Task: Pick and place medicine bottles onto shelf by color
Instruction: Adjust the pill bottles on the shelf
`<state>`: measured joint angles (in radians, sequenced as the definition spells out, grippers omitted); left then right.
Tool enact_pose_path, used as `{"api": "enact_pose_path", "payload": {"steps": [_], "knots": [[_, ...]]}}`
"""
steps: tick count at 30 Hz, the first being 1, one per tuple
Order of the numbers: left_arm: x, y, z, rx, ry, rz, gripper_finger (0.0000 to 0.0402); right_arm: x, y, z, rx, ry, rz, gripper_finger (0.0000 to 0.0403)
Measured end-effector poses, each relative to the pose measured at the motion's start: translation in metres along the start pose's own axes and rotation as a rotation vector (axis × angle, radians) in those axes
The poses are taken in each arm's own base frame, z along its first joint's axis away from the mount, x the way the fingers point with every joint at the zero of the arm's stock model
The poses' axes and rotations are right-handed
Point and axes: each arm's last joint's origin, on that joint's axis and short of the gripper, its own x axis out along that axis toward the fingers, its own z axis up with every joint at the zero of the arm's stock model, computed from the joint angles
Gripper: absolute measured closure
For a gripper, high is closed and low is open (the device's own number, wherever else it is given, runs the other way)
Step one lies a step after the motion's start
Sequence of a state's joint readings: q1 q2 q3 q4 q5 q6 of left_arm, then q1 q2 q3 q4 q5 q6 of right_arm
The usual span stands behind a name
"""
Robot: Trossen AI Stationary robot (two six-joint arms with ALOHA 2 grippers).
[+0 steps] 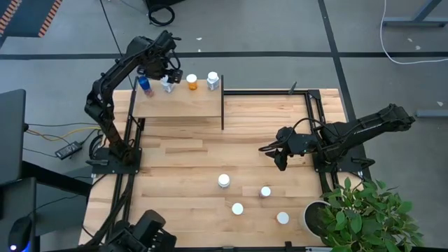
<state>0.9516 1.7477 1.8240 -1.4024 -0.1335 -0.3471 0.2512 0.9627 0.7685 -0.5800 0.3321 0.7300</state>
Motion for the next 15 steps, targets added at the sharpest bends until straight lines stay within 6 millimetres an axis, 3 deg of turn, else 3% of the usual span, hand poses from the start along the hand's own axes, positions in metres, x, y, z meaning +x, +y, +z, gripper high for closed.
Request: {"api": "enact_pose_path", "payload": {"steps": [15], "knots": [[0.018, -0.013, 0.003, 0.026, 0.06, 0.009, 0.0124, 0.0, 0.0, 0.0, 0.01, -0.003, 0.003, 0.0187]]}}
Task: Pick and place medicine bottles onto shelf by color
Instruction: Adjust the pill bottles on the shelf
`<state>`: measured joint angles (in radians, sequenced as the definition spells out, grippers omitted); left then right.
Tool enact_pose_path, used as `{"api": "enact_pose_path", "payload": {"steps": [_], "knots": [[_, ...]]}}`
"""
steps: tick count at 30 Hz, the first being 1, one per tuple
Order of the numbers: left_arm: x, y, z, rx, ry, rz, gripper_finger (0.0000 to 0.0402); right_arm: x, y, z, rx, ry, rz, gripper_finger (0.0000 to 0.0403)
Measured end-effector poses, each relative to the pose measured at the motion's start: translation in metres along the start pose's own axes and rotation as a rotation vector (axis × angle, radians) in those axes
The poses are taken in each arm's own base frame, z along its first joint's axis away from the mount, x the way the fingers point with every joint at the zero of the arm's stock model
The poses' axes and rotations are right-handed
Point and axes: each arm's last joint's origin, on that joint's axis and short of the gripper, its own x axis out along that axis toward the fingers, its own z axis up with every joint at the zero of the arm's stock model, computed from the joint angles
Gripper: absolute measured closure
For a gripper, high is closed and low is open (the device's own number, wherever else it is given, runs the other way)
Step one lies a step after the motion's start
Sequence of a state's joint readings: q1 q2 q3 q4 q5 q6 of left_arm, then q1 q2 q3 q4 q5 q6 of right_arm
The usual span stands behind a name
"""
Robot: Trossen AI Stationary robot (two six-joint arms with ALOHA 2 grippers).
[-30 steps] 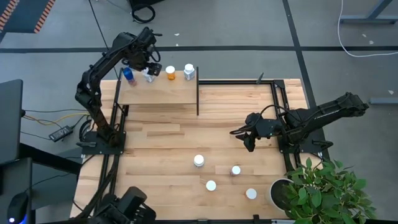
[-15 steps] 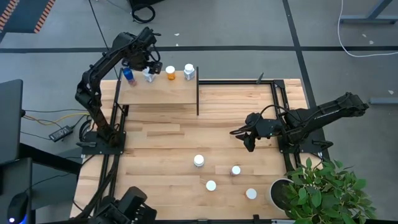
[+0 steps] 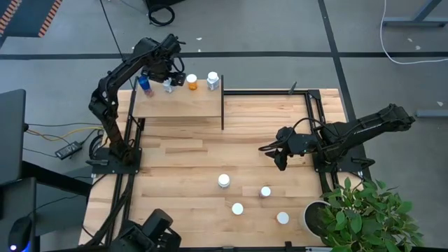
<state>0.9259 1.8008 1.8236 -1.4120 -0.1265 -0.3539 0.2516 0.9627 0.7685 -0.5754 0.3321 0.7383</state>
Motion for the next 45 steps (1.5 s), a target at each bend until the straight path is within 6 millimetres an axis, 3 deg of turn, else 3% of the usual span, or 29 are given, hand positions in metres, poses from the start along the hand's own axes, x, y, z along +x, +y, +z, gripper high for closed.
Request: {"api": "enact_pose_path", "payload": {"steps": [11, 27, 32, 40, 45], "knots": [[0.0, -0.001, -0.004, -0.017, 0.034, 0.011, 0.0153, 0.0, 0.0, 0.0, 0.0, -0.002, 0.002, 0.0187], [-0.004, 0.001, -0.008, -0.084, 0.075, 0.031, 0.0158, 0.0, 0.0, 0.0, -0.004, -0.002, 0.002, 0.0187], [-0.022, 0.003, -0.009, -0.063, 0.067, 0.027, 0.0152, 0.0, 0.001, 0.001, -0.027, -0.006, 0.006, 0.0187], [-0.077, 0.005, -0.005, -0.082, -0.145, -0.04, 0.0151, 0.0, 0.001, 0.001, -0.04, -0.006, 0.006, 0.0187], [-0.098, 0.013, -0.005, -0.125, -0.25, 0.008, 0.0148, 0.0, 0.001, 0.001, -0.046, -0.007, 0.006, 0.0187]]}}
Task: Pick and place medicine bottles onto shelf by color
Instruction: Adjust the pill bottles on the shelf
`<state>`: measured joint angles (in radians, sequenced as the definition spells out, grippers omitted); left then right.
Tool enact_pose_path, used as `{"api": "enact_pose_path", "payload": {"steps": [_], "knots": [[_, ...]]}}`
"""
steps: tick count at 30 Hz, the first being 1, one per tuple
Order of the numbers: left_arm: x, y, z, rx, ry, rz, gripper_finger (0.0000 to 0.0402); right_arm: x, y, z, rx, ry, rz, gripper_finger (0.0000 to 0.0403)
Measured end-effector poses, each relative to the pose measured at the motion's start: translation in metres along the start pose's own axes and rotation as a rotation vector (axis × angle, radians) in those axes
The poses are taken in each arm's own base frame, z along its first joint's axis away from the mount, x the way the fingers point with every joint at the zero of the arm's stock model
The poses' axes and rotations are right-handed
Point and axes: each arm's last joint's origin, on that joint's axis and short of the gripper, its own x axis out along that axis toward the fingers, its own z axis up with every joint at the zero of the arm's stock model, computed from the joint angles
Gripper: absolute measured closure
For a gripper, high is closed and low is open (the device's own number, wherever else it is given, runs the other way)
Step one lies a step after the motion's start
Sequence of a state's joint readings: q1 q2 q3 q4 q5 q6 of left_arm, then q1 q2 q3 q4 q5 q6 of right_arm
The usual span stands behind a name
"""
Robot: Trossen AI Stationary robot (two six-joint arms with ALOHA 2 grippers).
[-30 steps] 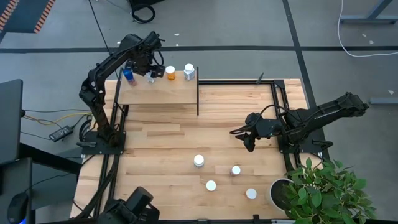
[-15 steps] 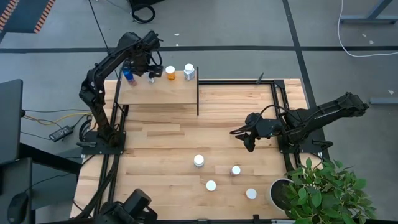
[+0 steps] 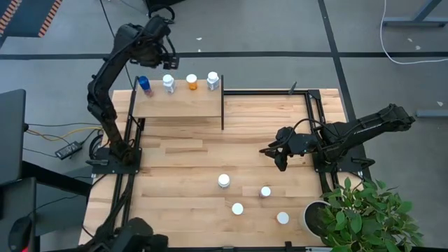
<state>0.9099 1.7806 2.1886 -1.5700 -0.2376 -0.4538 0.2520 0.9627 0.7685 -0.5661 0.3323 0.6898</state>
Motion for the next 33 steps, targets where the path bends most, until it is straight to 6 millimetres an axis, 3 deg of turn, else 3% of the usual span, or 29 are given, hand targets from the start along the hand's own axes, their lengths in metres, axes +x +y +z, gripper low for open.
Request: {"api": "enact_pose_path", "payload": {"steps": [13, 21, 24, 33], "knots": [[-0.007, 0.038, -0.012, -0.092, 0.004, 0.067, 0.0151, 0.0, 0.001, 0.0, -0.001, 0.015, 0.018, 0.0187], [0.007, 0.055, -0.049, -0.164, 0.098, 0.154, 0.0148, 0.0, 0.0, -0.001, -0.049, 0.015, 0.018, 0.0187], [0.006, 0.057, -0.057, -0.17, 0.103, 0.161, 0.0142, 0.0, 0.0, -0.001, -0.051, 0.015, 0.017, 0.0187], [0.01, 0.055, -0.059, -0.161, 0.116, 0.167, 0.0103, 0.0, 0.0, -0.001, -0.088, 0.016, 0.017, 0.0187]]}}
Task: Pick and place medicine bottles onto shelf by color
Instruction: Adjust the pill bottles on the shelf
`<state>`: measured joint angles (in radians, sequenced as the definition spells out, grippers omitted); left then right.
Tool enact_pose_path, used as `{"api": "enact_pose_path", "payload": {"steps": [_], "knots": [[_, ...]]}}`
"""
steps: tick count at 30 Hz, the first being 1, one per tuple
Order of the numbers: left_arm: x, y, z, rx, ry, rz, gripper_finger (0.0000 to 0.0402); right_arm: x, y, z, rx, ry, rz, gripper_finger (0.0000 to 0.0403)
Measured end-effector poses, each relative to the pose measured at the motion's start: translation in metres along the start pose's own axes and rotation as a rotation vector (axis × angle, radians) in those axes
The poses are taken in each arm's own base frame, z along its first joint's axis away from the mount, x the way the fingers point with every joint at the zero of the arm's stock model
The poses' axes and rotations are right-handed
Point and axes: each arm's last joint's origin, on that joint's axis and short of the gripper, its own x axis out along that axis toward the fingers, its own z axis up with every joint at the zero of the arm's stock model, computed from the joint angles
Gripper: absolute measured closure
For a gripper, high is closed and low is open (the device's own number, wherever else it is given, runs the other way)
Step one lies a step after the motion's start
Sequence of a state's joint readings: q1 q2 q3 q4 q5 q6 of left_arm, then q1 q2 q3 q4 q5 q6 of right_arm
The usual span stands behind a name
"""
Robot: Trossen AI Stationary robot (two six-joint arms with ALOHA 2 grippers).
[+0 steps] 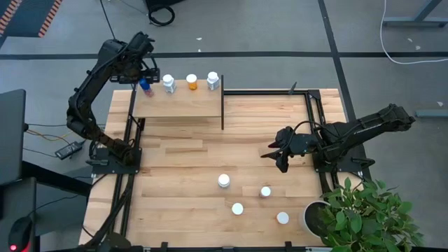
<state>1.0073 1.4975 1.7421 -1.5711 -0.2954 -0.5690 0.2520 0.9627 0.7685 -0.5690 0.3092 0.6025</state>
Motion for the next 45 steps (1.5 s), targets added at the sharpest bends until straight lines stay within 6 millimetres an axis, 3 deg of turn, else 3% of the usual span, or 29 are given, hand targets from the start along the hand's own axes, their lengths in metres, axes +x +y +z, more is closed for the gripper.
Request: {"api": "enact_pose_path", "payload": {"steps": [9, 15, 25, 45], "knots": [[0.017, -0.009, 0.004, -0.034, 0.049, 0.032, 0.0029, 0.0, 0.0, 0.0, -0.001, 0.0, 0.0, 0.0187], [0.03, -0.011, 0.012, -0.043, 0.081, 0.064, 0.001, 0.0, 0.0, 0.0, 0.002, 0.0, 0.0, 0.0187], [0.044, -0.016, 0.02, -0.016, 0.116, 0.045, 0.0013, 0.0, 0.0, 0.0, 0.014, -0.002, 0.001, 0.0187], [0.054, -0.013, 0.029, 0.002, 0.125, 0.053, 0.0087, 0.0, 0.0, 0.0, 0.026, -0.002, 0.0, 0.0187]]}}
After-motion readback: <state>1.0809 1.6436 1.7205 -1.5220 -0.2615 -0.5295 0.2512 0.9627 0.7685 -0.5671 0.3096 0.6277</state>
